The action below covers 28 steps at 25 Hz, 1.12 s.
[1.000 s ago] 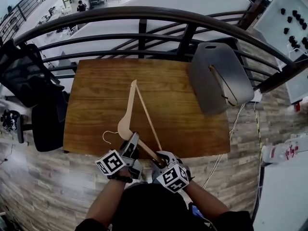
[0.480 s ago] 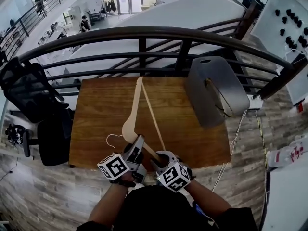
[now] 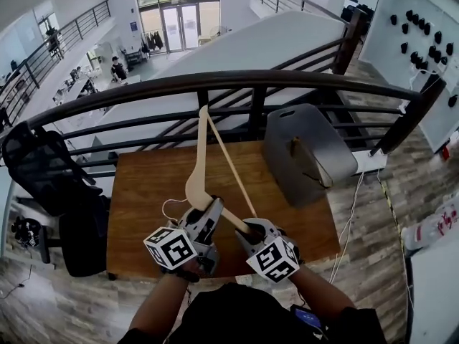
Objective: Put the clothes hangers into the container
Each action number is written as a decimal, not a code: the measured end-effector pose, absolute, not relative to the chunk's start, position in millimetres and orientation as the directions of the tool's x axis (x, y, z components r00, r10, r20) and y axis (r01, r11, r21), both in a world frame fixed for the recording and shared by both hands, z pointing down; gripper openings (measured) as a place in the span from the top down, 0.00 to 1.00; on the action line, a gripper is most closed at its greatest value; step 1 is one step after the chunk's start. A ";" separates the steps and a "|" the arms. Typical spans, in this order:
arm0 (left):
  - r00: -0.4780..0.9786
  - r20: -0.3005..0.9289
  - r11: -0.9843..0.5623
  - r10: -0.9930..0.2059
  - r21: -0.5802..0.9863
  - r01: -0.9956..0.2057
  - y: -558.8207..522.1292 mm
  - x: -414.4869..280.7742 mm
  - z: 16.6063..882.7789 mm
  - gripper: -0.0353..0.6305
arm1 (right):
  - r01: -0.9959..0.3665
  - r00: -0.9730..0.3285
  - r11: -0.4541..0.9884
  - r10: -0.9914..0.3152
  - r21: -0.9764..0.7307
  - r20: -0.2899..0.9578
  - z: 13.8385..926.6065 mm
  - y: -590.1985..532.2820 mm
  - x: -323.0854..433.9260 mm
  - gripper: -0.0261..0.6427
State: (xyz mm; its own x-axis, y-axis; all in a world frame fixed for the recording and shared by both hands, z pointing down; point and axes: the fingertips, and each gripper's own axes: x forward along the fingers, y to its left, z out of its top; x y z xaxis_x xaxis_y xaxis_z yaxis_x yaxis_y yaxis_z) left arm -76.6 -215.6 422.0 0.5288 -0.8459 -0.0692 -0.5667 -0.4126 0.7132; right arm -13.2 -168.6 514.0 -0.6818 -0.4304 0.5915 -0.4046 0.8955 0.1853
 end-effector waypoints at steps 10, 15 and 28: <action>0.582 -0.052 -0.530 -0.811 0.484 -0.696 -244.4 -28.1 384.3 0.74 | -0.574 -0.548 0.772 -0.609 0.272 0.573 464.5 -255.1 91.2 0.85; 0.604 -0.035 -0.533 -0.796 0.514 -0.673 -264.2 -6.3 396.0 0.74 | -0.641 -0.421 0.694 -0.676 0.328 0.605 456.8 -296.1 165.9 0.85; 0.595 0.017 -0.484 -0.803 0.565 -0.669 -293.9 44.6 423.8 0.74 | -0.607 -0.172 0.667 -0.640 0.431 0.748 483.2 -354.1 297.1 0.85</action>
